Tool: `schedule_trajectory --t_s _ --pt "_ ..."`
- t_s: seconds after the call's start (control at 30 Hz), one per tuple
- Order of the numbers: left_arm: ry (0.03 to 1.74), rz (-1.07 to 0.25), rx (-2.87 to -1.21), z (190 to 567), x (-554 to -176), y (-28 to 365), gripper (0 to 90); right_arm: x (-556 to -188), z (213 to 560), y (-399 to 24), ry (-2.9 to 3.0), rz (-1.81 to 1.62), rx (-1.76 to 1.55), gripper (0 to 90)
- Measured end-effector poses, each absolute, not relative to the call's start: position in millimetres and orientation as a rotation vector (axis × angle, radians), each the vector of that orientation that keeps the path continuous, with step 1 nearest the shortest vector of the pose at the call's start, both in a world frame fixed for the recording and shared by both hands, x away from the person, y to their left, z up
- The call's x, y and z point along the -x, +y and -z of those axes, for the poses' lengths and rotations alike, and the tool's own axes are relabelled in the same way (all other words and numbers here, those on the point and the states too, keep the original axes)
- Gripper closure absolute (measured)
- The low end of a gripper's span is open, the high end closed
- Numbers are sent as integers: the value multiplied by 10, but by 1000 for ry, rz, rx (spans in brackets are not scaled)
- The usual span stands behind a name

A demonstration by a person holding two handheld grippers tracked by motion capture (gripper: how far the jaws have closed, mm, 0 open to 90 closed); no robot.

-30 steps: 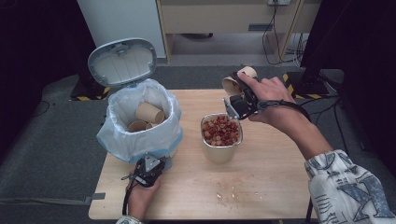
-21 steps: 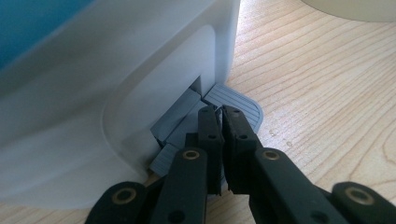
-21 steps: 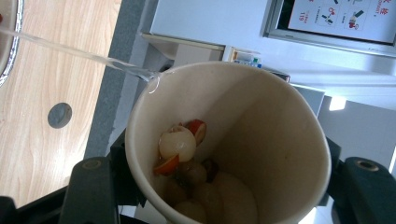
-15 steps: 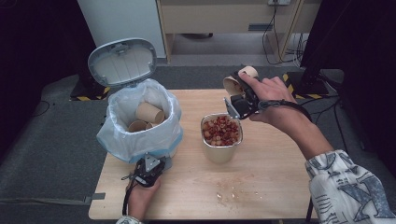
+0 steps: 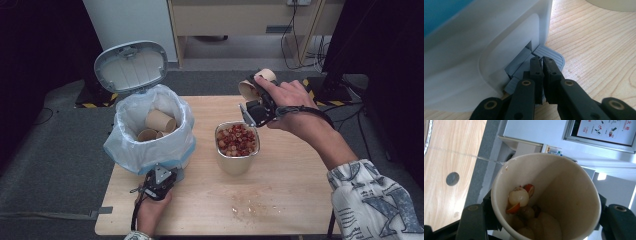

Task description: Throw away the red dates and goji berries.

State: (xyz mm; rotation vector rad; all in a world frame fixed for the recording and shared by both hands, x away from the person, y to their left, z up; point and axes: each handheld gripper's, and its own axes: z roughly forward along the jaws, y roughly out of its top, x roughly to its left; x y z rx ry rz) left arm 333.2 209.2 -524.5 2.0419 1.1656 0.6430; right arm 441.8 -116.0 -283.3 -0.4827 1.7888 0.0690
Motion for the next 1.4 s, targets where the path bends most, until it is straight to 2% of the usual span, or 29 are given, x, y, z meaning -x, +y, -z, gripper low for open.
schedule_trajectory --t_s 0.37,0.47,1.03,1.2,1.33,1.4 --pt "1165 -642 -2042 5245 -3332 2093 852 -4423 2815 -1116 1743 20 530 349" --pt "1166 -642 -2041 5245 -3332 2093 852 -4407 2918 -1069 1758 62 591 350" --pt "1166 -642 -2041 5245 -3332 2092 852 -4418 3008 -1093 1738 157 663 351" --pt "1166 -641 -2040 5245 -3332 2093 852 -4426 2954 -1130 1726 143 611 351" --pt "1166 -642 -2042 5244 -3331 2092 852 -4405 3119 -1073 1738 210 712 352" --pt "1166 -642 -2041 5244 -3331 2092 852 -4415 3092 -1056 1730 188 687 351"
